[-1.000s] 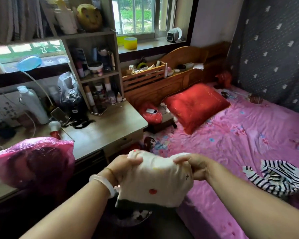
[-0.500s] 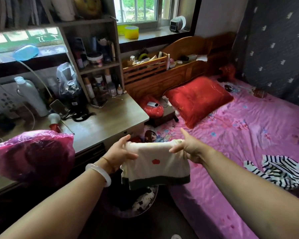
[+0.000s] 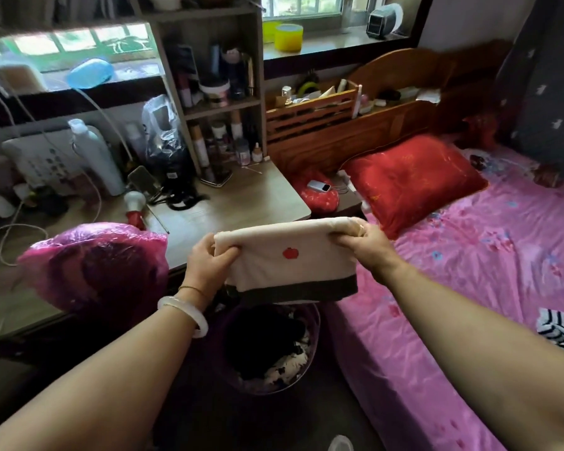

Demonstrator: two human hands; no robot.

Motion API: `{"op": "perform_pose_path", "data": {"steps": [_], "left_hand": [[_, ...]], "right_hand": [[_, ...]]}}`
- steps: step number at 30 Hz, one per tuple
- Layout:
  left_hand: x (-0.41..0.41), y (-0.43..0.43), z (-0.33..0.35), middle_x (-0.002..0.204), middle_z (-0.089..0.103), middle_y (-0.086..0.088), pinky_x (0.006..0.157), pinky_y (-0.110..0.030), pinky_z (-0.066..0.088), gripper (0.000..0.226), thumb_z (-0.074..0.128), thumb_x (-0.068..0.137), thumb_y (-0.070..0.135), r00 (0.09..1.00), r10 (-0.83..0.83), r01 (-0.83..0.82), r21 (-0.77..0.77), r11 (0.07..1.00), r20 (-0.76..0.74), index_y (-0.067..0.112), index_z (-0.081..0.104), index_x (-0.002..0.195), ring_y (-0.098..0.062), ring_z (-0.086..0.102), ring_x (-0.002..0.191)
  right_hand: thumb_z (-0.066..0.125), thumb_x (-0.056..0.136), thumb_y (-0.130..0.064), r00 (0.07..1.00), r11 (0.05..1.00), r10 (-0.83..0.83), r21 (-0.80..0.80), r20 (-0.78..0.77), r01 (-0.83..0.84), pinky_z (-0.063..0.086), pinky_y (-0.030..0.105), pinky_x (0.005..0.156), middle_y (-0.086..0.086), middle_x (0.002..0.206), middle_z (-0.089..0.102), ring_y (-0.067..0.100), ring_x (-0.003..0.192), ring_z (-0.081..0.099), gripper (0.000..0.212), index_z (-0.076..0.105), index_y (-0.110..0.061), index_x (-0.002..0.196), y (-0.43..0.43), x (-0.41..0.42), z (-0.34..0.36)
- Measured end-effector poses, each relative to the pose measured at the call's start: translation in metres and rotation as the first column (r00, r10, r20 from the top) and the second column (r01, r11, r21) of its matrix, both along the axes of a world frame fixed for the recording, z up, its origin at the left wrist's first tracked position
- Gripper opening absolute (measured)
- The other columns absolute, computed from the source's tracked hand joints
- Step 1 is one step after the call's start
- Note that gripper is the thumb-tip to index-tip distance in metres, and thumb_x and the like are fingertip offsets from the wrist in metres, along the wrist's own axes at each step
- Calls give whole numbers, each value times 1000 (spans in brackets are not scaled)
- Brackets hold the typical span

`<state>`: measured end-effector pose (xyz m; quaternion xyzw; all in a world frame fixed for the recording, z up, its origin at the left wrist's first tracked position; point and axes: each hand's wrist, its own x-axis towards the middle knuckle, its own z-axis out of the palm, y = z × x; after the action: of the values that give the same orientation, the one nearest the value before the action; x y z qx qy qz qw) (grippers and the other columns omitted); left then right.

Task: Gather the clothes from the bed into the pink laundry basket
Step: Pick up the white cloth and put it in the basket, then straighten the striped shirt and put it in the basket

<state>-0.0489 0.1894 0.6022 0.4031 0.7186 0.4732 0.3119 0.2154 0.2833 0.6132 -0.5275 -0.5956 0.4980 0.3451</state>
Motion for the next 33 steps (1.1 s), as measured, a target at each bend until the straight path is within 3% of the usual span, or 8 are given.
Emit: {"op": "perform_pose_path", "data": {"steps": [4, 7, 10, 15, 18, 24, 30, 33], "left_hand": [[0, 1, -21, 82, 58, -1, 75, -42, 47, 26, 60, 79, 31, 994, 105, -104, -76, 992, 14, 10, 54, 92, -23, 57, 81], [0, 0, -43, 86, 55, -4, 71, -35, 40, 23, 57, 92, 28, 986, 157, -166, -173, 971, -59, 7, 49, 97, -27, 54, 84], [-1, -4, -68, 90, 55, -7, 71, -32, 37, 24, 55, 94, 28, 978, 187, -207, -276, 939, -96, 6, 47, 102, -28, 53, 87], [-4, -1, -100, 96, 55, -10, 72, -35, 39, 30, 51, 95, 31, 957, 265, -289, -415, 863, -116, 6, 46, 111, -29, 52, 85], [-9, 9, -116, 105, 57, -13, 77, -38, 43, 37, 53, 93, 34, 946, 294, -320, -502, 803, -133, 7, 44, 118, -34, 56, 96], [-15, 34, -147, 144, 31, -24, 98, -46, 44, 64, 57, 89, 17, 953, 236, -298, -732, 612, -191, 3, 22, 141, -42, 43, 126], [6, 67, -146, 140, 38, -20, 95, -47, 48, 64, 52, 85, 9, 979, 82, -196, -746, 636, -187, 10, 26, 143, -39, 50, 119], [30, 92, -140, 136, 45, -17, 92, -46, 50, 63, 53, 85, 12, 984, -16, -121, -736, 667, -176, 12, 28, 143, -35, 54, 114]], "right_hand": [[71, 85, -12, 999, 1000, -28, 4, -18, 28, 52, 29, 83, -3, 93, 69, 12, 87, 63, 14, 65, -24, 87, 2, -22, -31], [70, 84, -28, 993, 1000, -14, 11, 114, 12, 51, 31, 87, -5, 93, 69, 13, 90, 64, 11, 63, -26, 93, 4, -35, -55], [65, 75, -56, 975, 999, 10, -50, 223, 1, 51, 41, 90, 0, 97, 72, 22, 97, 66, 40, 65, -26, 101, 8, -45, -84], [62, 89, -41, 940, 997, 24, -78, 340, 3, 46, 32, 79, 4, 97, 70, 20, 93, 61, 29, 64, -15, 103, 14, -65, -118], [59, 89, -45, 895, 991, 65, -133, 442, -7, 46, 35, 82, 11, 107, 67, 29, 102, 60, 39, 57, -11, 108, 27, -77, -145], [56, 92, -32, 749, 906, 254, -422, 612, 38, 45, 43, 100, 23, 144, 40, 39, 126, 48, 81, 6, -11, 151, 51, -79, -190], [57, 77, -19, 740, 896, 288, -444, 608, 16, 52, 45, 91, 19, 130, 53, 38, 112, 57, 76, 24, -15, 146, 60, -39, -200], [59, 80, -16, 755, 887, 289, -461, 588, 20, 52, 37, 90, 19, 133, 52, 36, 114, 57, 71, 31, -13, 145, 68, -14, -195]]}}
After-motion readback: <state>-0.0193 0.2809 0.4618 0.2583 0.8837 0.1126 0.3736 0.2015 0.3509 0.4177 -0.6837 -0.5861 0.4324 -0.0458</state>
